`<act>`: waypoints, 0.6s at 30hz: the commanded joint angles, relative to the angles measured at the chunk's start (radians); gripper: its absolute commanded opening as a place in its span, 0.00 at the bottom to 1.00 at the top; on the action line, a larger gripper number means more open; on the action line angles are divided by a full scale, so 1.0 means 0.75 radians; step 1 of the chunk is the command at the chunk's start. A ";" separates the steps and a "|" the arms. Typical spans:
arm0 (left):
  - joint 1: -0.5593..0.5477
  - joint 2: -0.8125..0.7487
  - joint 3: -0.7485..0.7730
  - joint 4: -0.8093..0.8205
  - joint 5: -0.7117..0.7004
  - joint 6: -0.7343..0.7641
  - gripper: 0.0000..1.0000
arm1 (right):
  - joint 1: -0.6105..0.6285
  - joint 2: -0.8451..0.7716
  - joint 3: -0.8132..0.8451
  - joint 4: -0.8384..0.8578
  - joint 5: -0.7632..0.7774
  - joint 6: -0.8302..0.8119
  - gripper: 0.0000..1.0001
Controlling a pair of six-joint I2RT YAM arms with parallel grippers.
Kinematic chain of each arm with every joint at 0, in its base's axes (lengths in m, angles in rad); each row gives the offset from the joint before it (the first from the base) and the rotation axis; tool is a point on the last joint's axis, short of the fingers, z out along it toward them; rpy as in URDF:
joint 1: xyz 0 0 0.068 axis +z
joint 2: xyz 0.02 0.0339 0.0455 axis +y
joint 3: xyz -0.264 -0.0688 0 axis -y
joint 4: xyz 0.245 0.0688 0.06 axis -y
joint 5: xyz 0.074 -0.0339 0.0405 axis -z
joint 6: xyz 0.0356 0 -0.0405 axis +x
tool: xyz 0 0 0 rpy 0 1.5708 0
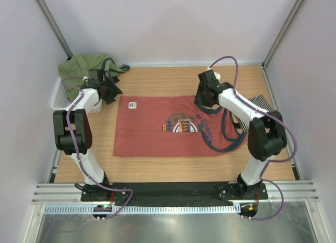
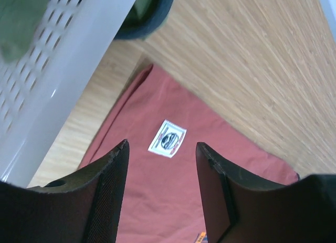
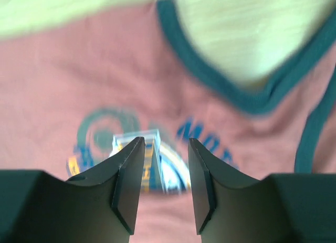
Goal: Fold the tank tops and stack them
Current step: Fold the tank top
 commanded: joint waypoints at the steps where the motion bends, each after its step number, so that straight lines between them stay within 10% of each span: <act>1: -0.005 0.067 0.126 -0.022 0.030 0.077 0.55 | -0.114 0.178 0.148 0.074 -0.167 -0.044 0.45; 18: -0.005 0.386 0.423 -0.122 -0.028 0.204 0.49 | -0.235 0.702 0.631 0.194 -0.456 -0.062 0.51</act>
